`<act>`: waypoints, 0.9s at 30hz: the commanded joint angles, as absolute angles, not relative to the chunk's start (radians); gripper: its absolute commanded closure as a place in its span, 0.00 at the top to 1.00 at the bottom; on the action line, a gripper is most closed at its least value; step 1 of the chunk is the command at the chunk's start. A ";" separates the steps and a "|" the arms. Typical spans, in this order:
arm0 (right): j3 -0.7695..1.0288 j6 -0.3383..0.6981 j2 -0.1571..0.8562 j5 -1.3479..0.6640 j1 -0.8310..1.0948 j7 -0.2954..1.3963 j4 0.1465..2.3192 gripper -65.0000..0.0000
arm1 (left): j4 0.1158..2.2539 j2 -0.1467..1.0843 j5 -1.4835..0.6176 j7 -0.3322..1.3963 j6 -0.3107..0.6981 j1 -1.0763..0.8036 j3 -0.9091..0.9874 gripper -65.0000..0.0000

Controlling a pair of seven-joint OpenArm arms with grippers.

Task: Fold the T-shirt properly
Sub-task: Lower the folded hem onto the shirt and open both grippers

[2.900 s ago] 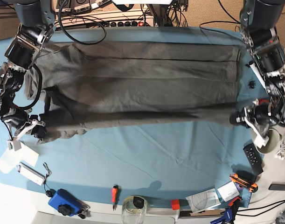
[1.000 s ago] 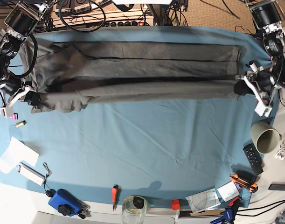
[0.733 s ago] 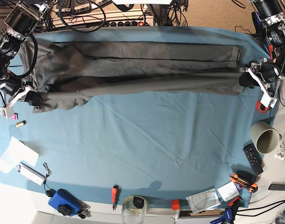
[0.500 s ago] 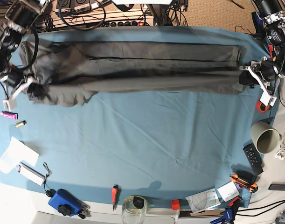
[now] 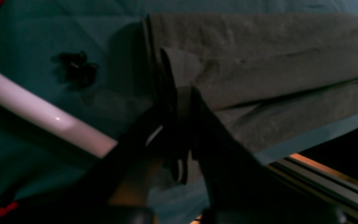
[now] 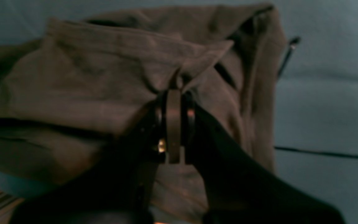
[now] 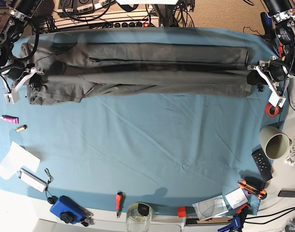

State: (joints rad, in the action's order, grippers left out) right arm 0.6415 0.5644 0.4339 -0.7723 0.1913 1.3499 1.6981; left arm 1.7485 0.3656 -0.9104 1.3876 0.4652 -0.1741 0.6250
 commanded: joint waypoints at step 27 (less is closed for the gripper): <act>0.650 0.541 0.463 -0.839 0.221 1.385 1.715 0.24 | 1.768 0.382 -0.921 1.357 0.510 -0.216 0.633 0.48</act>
State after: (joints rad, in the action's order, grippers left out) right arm 0.6415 0.5423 0.4351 -0.8368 0.2302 1.4010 1.6981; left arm 1.7496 0.3660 -0.9035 1.3682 0.5110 -0.2234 0.6250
